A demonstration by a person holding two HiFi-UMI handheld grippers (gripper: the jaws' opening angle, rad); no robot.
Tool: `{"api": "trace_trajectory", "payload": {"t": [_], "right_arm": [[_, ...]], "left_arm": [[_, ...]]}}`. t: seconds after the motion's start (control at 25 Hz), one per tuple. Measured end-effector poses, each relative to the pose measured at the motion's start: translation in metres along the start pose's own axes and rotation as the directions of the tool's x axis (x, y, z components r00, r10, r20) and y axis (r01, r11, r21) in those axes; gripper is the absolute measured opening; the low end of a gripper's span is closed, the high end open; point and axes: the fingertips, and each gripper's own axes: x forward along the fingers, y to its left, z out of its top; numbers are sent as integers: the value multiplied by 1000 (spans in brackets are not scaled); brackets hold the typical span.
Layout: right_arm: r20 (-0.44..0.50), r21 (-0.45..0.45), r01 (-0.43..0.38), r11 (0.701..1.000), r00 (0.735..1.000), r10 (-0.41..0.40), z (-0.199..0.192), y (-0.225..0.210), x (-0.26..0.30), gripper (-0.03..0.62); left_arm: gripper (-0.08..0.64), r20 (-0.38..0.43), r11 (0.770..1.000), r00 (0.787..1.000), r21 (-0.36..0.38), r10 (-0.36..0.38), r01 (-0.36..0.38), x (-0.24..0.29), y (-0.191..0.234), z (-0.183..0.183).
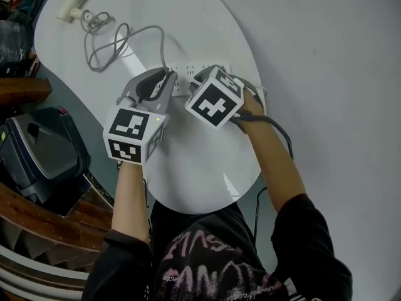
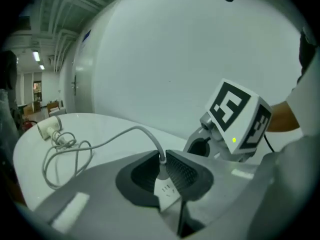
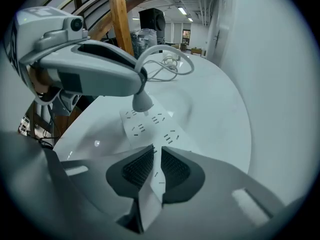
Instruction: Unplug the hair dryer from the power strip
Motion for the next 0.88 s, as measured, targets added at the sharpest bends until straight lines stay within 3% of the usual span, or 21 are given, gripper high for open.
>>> {"api": "trace_trajectory", "payload": {"t": [0.12, 0.32, 0.44, 0.52, 0.88], "right_arm": [[18, 3, -3, 1000, 1000, 3, 2, 0, -2, 75], [87, 33, -10, 999, 996, 7, -1, -3, -3, 70], [117, 54, -6, 999, 993, -1, -7, -3, -8, 35], [124, 47, 1, 999, 992, -7, -11, 0, -11, 77], [252, 76, 47, 996, 966, -64, -8, 8, -32, 78]], "left_arm": [[49, 4, 1000, 1000, 17, 15, -15, -8, 3, -2], [51, 21, 999, 1000, -31, 18, -17, -18, 4, -4], [51, 28, 998, 999, -55, 25, -23, -25, 5, -7], [51, 32, 998, 999, -56, 31, -29, -29, 5, -7], [52, 60, 996, 997, -69, 57, -53, -38, 3, -5]]}}
